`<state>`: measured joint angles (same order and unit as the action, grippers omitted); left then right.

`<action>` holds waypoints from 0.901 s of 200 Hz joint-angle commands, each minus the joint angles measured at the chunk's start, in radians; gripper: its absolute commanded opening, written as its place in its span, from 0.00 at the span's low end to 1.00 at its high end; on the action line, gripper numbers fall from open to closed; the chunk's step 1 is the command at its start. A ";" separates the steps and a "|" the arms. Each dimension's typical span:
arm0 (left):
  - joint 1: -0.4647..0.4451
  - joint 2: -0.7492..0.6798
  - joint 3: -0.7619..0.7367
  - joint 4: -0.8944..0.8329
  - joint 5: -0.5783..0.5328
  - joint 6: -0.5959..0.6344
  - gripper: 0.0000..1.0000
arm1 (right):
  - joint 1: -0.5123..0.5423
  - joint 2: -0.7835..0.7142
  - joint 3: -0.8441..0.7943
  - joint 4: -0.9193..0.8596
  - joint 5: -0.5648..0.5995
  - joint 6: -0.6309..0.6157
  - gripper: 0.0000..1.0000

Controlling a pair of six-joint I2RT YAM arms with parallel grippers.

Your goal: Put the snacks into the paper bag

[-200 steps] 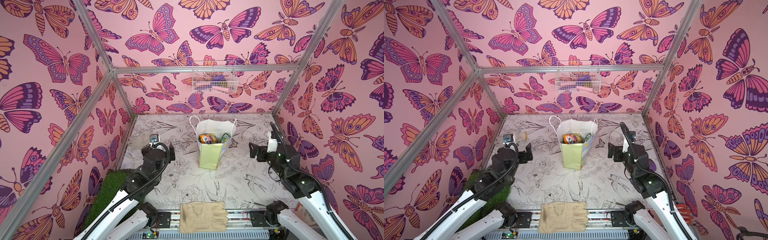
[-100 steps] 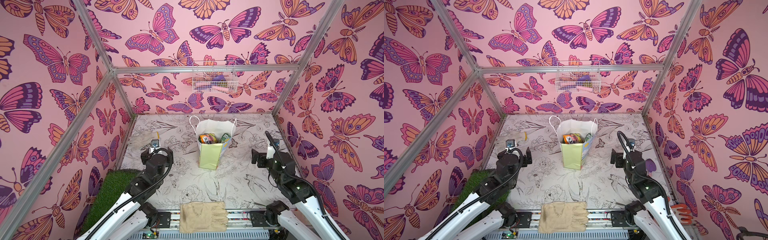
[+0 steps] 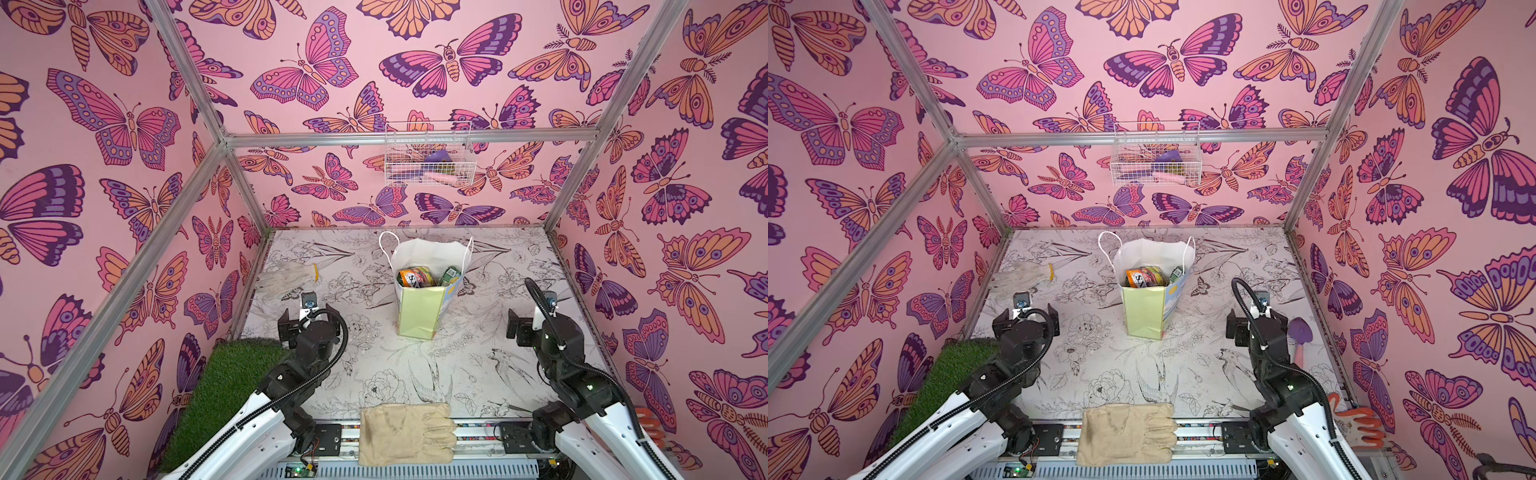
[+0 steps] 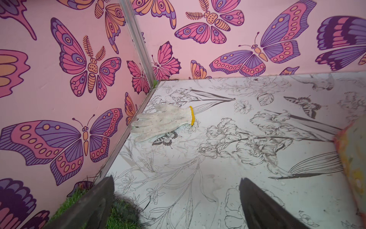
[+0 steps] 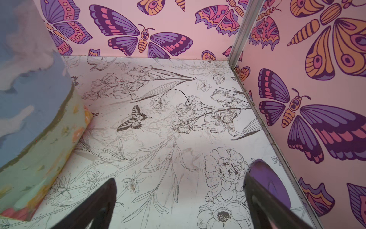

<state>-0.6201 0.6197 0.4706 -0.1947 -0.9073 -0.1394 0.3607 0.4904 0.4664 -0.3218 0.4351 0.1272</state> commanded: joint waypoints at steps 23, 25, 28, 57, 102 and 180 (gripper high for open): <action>0.012 -0.006 -0.077 0.085 -0.008 0.060 1.00 | -0.005 -0.058 -0.071 0.087 0.050 -0.003 0.99; 0.012 -0.005 -0.079 0.089 -0.005 0.064 1.00 | -0.005 -0.060 -0.073 0.085 0.052 -0.005 0.99; 0.013 -0.003 -0.084 0.093 -0.004 0.068 1.00 | -0.005 -0.060 -0.075 0.079 0.058 -0.006 0.99; 0.013 0.022 -0.110 0.114 -0.005 0.080 1.00 | -0.004 -0.054 -0.103 0.043 0.070 0.012 0.99; 0.013 0.067 -0.195 0.194 -0.037 0.101 1.00 | -0.003 -0.100 -0.165 0.101 0.139 0.014 0.99; 0.007 0.041 -0.247 0.169 -0.058 0.034 1.00 | 0.000 -0.162 -0.241 0.084 0.110 0.009 0.99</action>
<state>-0.6136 0.6621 0.2531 -0.0319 -0.9218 -0.0711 0.3607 0.3573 0.2417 -0.2363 0.5400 0.1307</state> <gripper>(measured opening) 0.999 0.994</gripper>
